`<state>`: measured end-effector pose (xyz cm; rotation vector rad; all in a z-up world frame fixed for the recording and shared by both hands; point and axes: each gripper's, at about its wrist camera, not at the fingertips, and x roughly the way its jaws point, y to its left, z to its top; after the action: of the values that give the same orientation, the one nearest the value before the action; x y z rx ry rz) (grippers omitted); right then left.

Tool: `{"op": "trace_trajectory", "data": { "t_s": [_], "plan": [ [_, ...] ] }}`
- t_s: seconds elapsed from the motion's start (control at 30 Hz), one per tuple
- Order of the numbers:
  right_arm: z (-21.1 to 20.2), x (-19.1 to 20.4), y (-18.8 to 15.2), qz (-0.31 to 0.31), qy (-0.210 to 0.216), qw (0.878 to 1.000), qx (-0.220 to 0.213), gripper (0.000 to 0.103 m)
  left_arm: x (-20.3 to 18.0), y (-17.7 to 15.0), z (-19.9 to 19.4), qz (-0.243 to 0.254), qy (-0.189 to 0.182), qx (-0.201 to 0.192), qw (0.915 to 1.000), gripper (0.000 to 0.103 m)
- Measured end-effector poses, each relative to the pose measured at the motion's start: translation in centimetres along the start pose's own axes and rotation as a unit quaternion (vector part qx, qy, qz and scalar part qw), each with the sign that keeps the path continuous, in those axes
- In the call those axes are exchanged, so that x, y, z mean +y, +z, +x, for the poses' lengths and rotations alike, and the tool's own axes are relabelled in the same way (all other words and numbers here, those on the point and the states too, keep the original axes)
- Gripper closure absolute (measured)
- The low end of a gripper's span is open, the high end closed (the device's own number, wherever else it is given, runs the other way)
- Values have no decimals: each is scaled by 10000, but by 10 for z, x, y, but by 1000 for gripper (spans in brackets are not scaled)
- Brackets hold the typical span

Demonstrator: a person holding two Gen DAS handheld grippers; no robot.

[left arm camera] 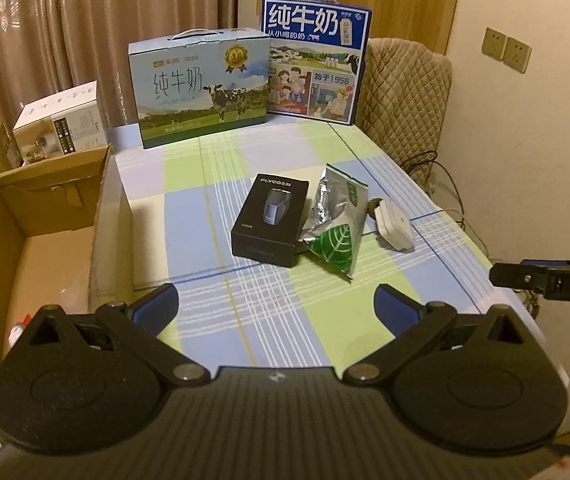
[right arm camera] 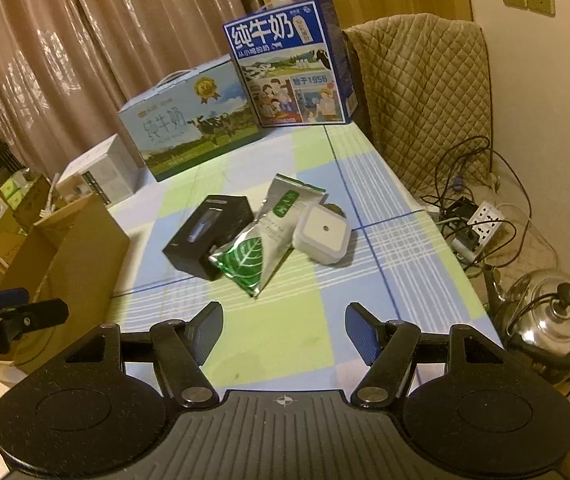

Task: Organize objects
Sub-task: 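Move both grippers back over the remaining items on the table, then grasp the black FLYCO shaver box with the left gripper while the right gripper grasps the white night light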

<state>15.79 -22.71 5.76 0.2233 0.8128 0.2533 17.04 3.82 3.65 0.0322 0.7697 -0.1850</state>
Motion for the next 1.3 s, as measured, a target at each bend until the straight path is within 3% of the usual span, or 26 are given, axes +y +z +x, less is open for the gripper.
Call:
{"op": "trace_trajectory", "data": {
  "t_s": [0.67, 0.83, 1.3],
  "plan": [
    [137, -35, 50, -165, -83, 9995, 270, 38, 3, 45, 131, 192, 147, 323, 9992, 1],
    [166, -44, 56, 83, -34, 9995, 304, 38, 6, 51, 153, 147, 111, 369, 9991, 1],
    [200, -62, 55, 715, 64, 9966, 409, 38, 14, 59, 195, 290, 73, 494, 9983, 1]
  ]
}}
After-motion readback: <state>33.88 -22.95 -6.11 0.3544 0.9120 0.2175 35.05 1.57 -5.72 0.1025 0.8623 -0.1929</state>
